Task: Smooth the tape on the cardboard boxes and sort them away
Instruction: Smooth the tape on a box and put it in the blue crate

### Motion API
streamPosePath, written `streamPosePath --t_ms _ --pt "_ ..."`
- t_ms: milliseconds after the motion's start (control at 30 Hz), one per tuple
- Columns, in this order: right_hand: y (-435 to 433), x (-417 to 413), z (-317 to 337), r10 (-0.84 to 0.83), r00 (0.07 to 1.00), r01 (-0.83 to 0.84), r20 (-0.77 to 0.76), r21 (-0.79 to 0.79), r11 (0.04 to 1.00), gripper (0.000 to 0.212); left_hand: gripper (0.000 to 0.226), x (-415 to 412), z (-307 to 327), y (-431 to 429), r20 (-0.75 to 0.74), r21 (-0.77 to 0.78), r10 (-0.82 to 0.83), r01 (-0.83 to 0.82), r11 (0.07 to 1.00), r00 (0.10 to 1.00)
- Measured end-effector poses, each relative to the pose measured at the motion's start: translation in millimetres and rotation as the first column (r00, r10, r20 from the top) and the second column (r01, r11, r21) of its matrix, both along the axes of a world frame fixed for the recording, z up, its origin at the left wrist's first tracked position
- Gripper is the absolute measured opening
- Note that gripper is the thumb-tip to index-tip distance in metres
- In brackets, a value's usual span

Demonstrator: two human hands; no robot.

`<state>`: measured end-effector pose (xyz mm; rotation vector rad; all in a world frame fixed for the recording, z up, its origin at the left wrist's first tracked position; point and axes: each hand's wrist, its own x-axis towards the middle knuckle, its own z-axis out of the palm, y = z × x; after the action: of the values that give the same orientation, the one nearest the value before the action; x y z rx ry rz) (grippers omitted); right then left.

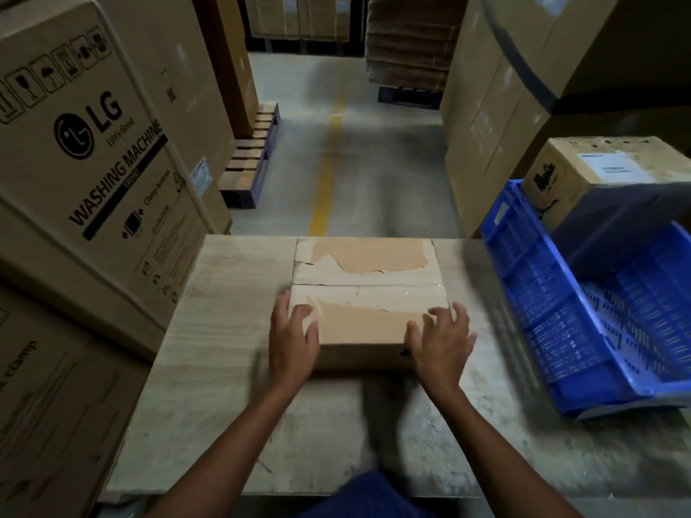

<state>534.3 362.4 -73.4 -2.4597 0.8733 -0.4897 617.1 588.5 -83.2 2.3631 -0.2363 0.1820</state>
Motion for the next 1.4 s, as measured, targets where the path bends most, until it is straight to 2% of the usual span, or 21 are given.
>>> streamPosePath --t_ms 33,67,133,233,300,367,433,533,700,800,867,933,1067,1133,1233,1300,1400 --pt "5 4 0 0.084 0.996 -0.085 -0.013 -0.135 0.987 0.041 0.030 1 -1 -4 0.068 0.101 -0.077 0.070 0.992 0.995" --pt "10 8 0 0.188 0.981 -0.195 -0.050 -0.200 0.960 0.048 0.038 1 -1 -8 0.085 0.192 -0.155 0.137 0.972 0.984" --pt "23 14 -1 0.358 0.914 -0.391 -0.191 -0.180 0.903 0.064 0.052 -1 4 -12 0.035 0.380 -0.248 0.216 0.899 0.968" --pt "27 17 -8 0.373 0.849 -0.465 -0.374 -0.193 0.864 0.074 0.071 2 9 -9 -0.115 0.566 -0.282 0.296 0.770 0.953" --pt "22 24 -1 0.353 0.828 -0.485 -0.435 -0.241 0.841 0.073 0.075 9 18 -10 -0.198 0.622 -0.286 0.346 0.703 0.937" --pt "18 36 10 0.353 0.797 -0.525 -0.491 -0.274 0.806 0.068 0.067 16 28 -19 -0.240 0.667 -0.274 0.363 0.650 0.931" --pt "18 48 16 0.384 0.770 -0.571 -0.510 -0.282 0.771 0.066 0.066 21 30 -30 -0.262 0.659 -0.271 0.377 0.651 0.926" --pt "24 51 16 0.505 0.671 -0.680 -0.542 -0.181 0.710 0.075 0.066 25 23 -36 -0.307 0.632 -0.307 0.434 0.642 0.901" --pt "5 61 18 0.589 0.648 -0.708 -0.482 -0.098 0.699 0.080 0.067 38 20 -33 -0.368 0.608 -0.341 0.501 0.616 0.865" --pt "-25 70 27 0.667 0.661 -0.679 -0.344 0.107 0.727 0.077 0.072 46 24 -24 -0.359 0.530 -0.347 0.495 0.688 0.866" --pt "-35 60 21 0.645 0.671 -0.686 -0.366 0.026 0.727 0.077 0.074 42 21 -18 -0.321 0.496 -0.295 0.425 0.757 0.900" --pt "-32 48 10 0.563 0.679 -0.670 -0.470 -0.085 0.737 0.072 0.075 37 17 -17 -0.291 0.557 -0.229 0.359 0.749 0.929" --pt "-21 48 14 0.493 0.672 -0.623 -0.552 -0.063 0.779 0.071 0.080 39 16 -22 -0.318 0.582 -0.180 0.341 0.738 0.931" --pt "-20 44 16 0.399 0.739 -0.507 -0.544 -0.058 0.860 0.081 0.081 38 15 -24 -0.313 0.574 -0.123 0.291 0.765 0.942" --pt "-17 40 15 0.212 0.810 -0.232 -0.546 0.033 0.972 0.109 0.082 32 15 -29 -0.291 0.569 0.008 0.166 0.806 0.957" --pt "-15 42 21 0.148 0.853 -0.120 -0.500 0.088 0.989 0.115 0.080 30 19 -33 -0.305 0.547 0.042 0.139 0.826 0.951" --pt "-22 42 29 0.085 0.928 -0.015 -0.363 0.191 0.982 0.108 0.078 30 23 -34 -0.301 0.511 0.041 0.125 0.850 0.953"
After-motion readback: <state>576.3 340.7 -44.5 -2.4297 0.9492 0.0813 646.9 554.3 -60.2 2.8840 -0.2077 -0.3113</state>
